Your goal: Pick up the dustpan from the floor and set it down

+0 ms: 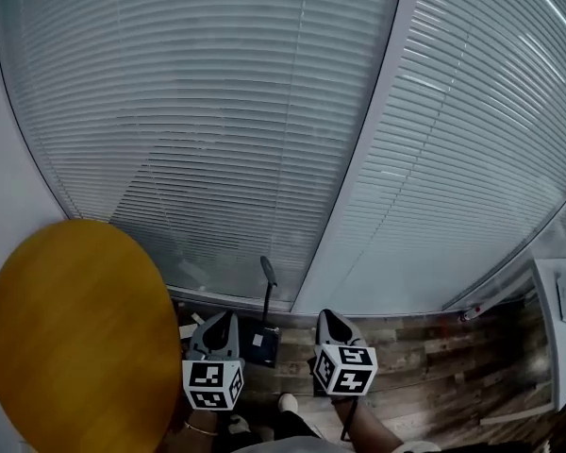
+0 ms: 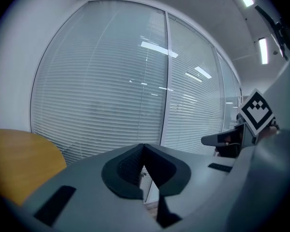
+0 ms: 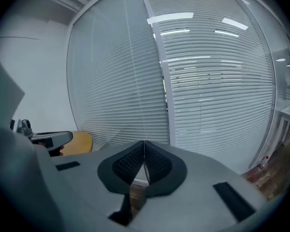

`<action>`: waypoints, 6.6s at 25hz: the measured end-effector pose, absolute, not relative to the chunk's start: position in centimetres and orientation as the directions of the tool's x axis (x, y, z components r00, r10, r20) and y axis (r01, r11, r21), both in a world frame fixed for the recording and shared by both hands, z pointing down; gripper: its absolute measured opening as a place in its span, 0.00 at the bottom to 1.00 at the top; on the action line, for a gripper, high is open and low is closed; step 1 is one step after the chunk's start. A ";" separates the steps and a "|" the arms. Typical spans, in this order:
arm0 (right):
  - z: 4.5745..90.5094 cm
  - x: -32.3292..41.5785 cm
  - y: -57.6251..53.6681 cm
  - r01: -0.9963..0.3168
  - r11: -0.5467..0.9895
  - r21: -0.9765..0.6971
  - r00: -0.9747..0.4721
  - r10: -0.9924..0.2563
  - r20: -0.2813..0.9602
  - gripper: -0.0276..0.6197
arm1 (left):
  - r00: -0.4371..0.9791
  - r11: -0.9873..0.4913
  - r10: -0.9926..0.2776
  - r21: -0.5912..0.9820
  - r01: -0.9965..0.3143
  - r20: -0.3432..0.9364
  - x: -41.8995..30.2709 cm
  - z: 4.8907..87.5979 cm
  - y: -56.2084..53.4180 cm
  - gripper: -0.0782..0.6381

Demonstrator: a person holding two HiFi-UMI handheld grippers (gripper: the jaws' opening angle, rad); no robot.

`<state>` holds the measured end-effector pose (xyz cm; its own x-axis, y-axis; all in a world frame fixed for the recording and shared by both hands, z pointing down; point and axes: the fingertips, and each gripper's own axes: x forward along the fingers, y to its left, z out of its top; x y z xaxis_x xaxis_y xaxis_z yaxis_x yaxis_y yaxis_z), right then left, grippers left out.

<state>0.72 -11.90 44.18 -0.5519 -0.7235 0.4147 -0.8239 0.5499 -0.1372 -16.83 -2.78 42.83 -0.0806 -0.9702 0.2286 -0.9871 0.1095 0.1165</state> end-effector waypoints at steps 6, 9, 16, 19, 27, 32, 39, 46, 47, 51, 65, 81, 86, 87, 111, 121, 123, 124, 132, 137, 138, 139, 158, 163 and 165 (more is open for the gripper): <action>47.6 -0.2 -12.1 -0.808 0.580 -0.105 -0.565 -0.710 0.421 0.09 | -0.090 0.124 -0.961 0.115 -0.986 0.263 -16.5 47.5 -2.6 0.13; 49.5 -1.0 -13.0 -0.807 0.582 -0.098 -0.561 -0.706 0.433 0.09 | -0.089 0.133 -0.956 0.141 -0.981 0.280 -17.0 49.5 -3.2 0.13; 53.8 -3.4 -13.9 -0.811 0.576 -0.099 -0.547 -0.690 0.474 0.09 | -0.120 0.180 -0.938 0.160 -0.971 0.324 -19.4 53.8 -4.2 0.13; 57.2 -4.3 -14.7 -0.804 0.583 -0.120 -0.554 -0.659 0.509 0.09 | -0.125 0.190 -0.929 0.157 -0.969 0.349 -20.0 56.9 -5.0 0.13; 61.5 -4.9 -16.8 -0.807 0.571 -0.149 -0.543 -0.619 0.568 0.09 | -0.158 0.221 -0.906 0.121 -0.968 0.393 -21.9 60.2 -6.7 0.13; 62.3 -4.7 -16.5 -0.803 0.574 -0.161 -0.544 -0.592 0.595 0.09 | -0.182 0.246 -0.896 0.112 -0.963 0.405 -22.1 60.9 -6.7 0.13; 64.6 -5.2 -15.8 -0.804 0.569 -0.174 -0.545 -0.587 0.599 0.09 | -0.170 0.239 -0.894 0.119 -0.964 0.415 -21.8 63.4 -6.3 0.13; 64.1 -5.8 -17.9 -0.787 0.577 -0.219 -0.584 -0.582 0.566 0.09 | -0.179 0.257 -0.880 0.124 -0.958 0.440 -21.6 63.0 -8.0 0.13; 64.0 -6.0 -18.0 -0.781 0.582 -0.225 -0.593 -0.579 0.560 0.10 | -0.181 0.258 -0.880 0.122 -0.958 0.439 -21.6 63.1 -8.0 0.13; 65.1 -7.1 -17.1 -0.770 0.602 -0.212 -0.604 -0.580 0.546 0.11 | -0.177 0.255 -0.891 0.138 -0.957 0.417 -22.4 65.0 -6.1 0.13; 66.0 -9.8 -19.0 -0.729 0.646 -0.228 -0.649 -0.544 0.532 0.38 | -0.206 0.287 -0.881 0.134 -0.949 0.425 -22.3 65.6 -5.0 0.13; 67.1 -14.0 -23.9 -0.720 0.668 -0.187 -0.649 -0.552 0.524 0.41 | -0.223 0.318 -0.863 0.144 -0.937 0.453 -22.6 66.5 -5.3 0.13; 67.7 -15.0 -25.2 -0.725 0.665 -0.179 -0.641 -0.557 0.527 0.41 | -0.234 0.336 -0.854 0.147 -0.930 0.466 -23.2 66.9 -5.5 0.13; 67.8 -15.1 -24.9 -0.724 0.668 -0.175 -0.642 -0.559 0.524 0.41 | -0.237 0.338 -0.855 0.147 -0.930 0.461 -23.2 67.1 -5.0 0.13; 68.5 -16.0 -26.4 -0.737 0.675 -0.038 -0.587 -0.612 0.530 0.19 | -0.255 0.371 -0.843 0.169 -0.913 0.474 -24.1 68.3 -5.0 0.13; 67.3 -14.8 -26.4 -0.745 0.666 -0.039 -0.569 -0.604 0.558 0.19 | -0.230 0.348 -0.841 0.164 -0.923 0.489 -23.4 66.4 -6.3 0.13; 67.1 -14.6 -25.5 -0.746 0.665 -0.035 -0.566 -0.605 0.560 0.19 | -0.227 0.338 -0.850 0.163 -0.927 0.475 -23.3 66.1 -5.9 0.13; 67.1 -14.4 -24.8 -0.746 0.665 -0.031 -0.564 -0.607 0.559 0.19 | -0.225 0.333 -0.855 0.163 -0.929 0.467 -23.2 66.0 -5.6 0.13; 65.3 -12.1 -17.6 -0.746 0.665 0.044 -0.541 -0.643 0.542 0.19 | -0.159 0.277 -0.876 0.205 -0.939 0.454 -21.6 64.0 -1.6 0.13; 59.1 -11.3 -18.9 -0.752 0.658 0.034 -0.550 -0.656 0.517 0.19 | -0.156 0.242 -0.890 0.152 -0.958 0.429 -21.6 57.2 -4.9 0.13; 58.0 -11.0 -18.8 -0.753 0.657 0.037 -0.550 -0.660 0.512 0.19 | -0.156 0.237 -0.891 0.143 -0.961 0.427 -21.6 56.2 -5.1 0.13; 56.9 -10.7 -18.6 -0.755 0.655 0.040 -0.549 -0.664 0.507 0.19 | -0.155 0.230 -0.892 0.133 -0.964 0.424 -21.5 55.3 -5.2 0.13; 35.6 -7.4 -15.4 -0.759 0.650 0.018 -0.616 -0.727 0.303 0.19 | -0.108 0.124 -0.975 0.075 -0.989 0.193 -20.9 38.7 -7.2 0.13; 33.0 -6.1 -14.5 -0.777 0.629 0.031 -0.597 -0.751 0.284 0.19 | -0.063 0.081 -0.979 0.084 -0.993 0.191 -20.0 36.2 -7.0 0.13; 33.6 -5.5 -14.8 -0.785 0.619 0.041 -0.583 -0.758 0.292 0.19 | -0.043 0.060 -0.982 0.083 -0.995 0.185 -19.6 36.4 -7.7 0.13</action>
<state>-5.49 -14.77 33.58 -0.5828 -0.7583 0.2920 -0.7846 0.6187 0.0406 -19.56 -7.72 36.43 -0.0433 -0.9818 0.1851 -0.9947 0.0596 0.0834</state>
